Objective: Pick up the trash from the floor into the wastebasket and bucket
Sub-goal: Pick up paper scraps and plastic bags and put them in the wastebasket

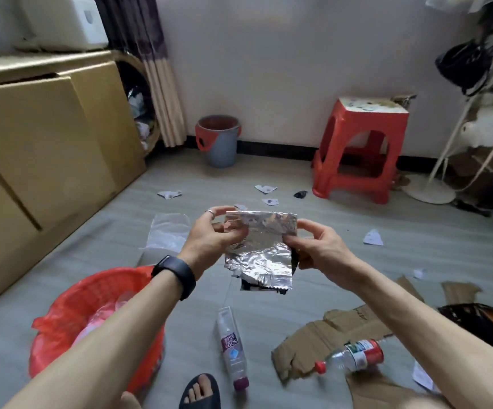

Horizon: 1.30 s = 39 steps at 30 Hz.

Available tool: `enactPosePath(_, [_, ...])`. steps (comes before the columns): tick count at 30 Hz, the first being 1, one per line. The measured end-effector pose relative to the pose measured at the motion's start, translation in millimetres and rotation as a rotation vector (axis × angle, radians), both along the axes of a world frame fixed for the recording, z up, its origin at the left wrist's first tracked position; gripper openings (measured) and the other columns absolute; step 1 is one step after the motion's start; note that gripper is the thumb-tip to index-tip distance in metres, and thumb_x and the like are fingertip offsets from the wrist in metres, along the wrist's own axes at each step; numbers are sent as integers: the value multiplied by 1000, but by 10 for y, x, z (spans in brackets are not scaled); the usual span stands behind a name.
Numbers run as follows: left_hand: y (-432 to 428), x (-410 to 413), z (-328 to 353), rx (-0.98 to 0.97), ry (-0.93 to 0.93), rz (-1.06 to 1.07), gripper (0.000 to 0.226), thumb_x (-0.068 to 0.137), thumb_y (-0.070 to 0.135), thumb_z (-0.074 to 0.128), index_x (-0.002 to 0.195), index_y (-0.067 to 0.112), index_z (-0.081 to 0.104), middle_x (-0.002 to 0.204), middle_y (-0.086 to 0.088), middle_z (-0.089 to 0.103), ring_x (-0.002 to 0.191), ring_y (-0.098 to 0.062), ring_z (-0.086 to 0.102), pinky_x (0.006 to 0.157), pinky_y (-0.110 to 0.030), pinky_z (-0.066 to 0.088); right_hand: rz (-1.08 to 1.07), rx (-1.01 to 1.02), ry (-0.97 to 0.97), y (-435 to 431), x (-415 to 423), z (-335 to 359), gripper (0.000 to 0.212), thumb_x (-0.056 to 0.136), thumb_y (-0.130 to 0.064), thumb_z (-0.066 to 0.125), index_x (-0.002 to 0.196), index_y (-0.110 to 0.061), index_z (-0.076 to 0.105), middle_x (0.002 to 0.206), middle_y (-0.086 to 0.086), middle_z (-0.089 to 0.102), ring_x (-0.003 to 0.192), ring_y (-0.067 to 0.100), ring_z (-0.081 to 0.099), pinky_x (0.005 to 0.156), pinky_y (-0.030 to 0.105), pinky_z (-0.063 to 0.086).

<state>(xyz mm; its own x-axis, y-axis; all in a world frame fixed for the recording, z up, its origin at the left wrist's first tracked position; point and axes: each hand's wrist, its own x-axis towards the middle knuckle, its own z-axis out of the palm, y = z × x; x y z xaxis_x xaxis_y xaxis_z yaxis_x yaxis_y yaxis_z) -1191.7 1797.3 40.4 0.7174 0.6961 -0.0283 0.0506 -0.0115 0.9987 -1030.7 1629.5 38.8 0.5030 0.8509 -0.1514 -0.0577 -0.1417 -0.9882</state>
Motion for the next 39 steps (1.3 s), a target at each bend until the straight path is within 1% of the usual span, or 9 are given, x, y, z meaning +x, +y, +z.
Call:
enactPosePath(5, [-36,-30,50,-181,14,-64,28,86,-9,63,81,14,80,88,-10,75,78,-26,69,66,-25,59,-66,61,163,-28,16,71,29,95,4,52,101,-11,76,68,2,66,49,9,53,47,20,45])
enactPosePath(10, [14,-90,100,-372,155,-242,38,89,17,44,107,16,77,101,-7,71,80,-23,64,71,-31,51,-51,49,159,-58,50,99,33,90,1,44,97,0,76,92,15,72,69,20,64,61,28,54])
enactPosePath(13, [-8,-98,79,-311,191,-247,30,94,32,58,113,14,73,104,-6,72,83,-22,65,74,-31,53,-20,35,91,-75,25,83,23,97,-8,55,107,0,74,98,13,74,77,20,68,66,29,55])
enactPosePath(18, [-57,-52,-13,-150,76,-43,34,81,-9,72,107,11,62,90,-5,70,74,-17,68,63,-28,57,-65,61,17,-8,-19,-30,47,88,3,70,127,-21,61,91,7,70,76,17,64,67,28,56])
enactPosePath(23, [-94,-43,58,-257,-8,18,24,93,-6,56,84,11,70,79,-7,68,60,-14,66,57,-21,56,-114,88,217,30,-82,24,22,95,3,57,104,-8,74,92,11,74,72,21,70,61,22,58])
enactPosePath(28, [-2,-177,71,-364,96,-133,26,95,11,50,105,11,73,98,-9,74,80,-30,72,73,-31,59,-104,38,219,33,-51,53,29,95,2,47,105,-4,74,98,18,74,73,28,72,65,28,61])
enactPosePath(31, [24,-181,47,-346,72,-101,22,93,17,63,108,4,72,99,-11,73,79,-25,71,77,-30,59,-63,55,186,31,-79,57,21,95,-4,57,109,-1,73,102,16,73,78,31,72,73,31,62])
enactPosePath(34, [-4,-169,5,-211,88,-43,20,84,1,73,100,10,68,89,-10,66,66,-20,69,64,-25,58,-85,61,66,44,-145,19,23,91,2,66,113,-4,69,91,16,71,71,27,70,70,30,62])
enactPosePath(39, [-14,-171,42,-280,-6,-2,34,82,-11,68,104,15,66,89,-11,69,66,-23,69,66,-27,59,-158,127,228,89,-158,16,31,89,10,62,114,-8,65,90,14,71,68,23,71,70,28,62])
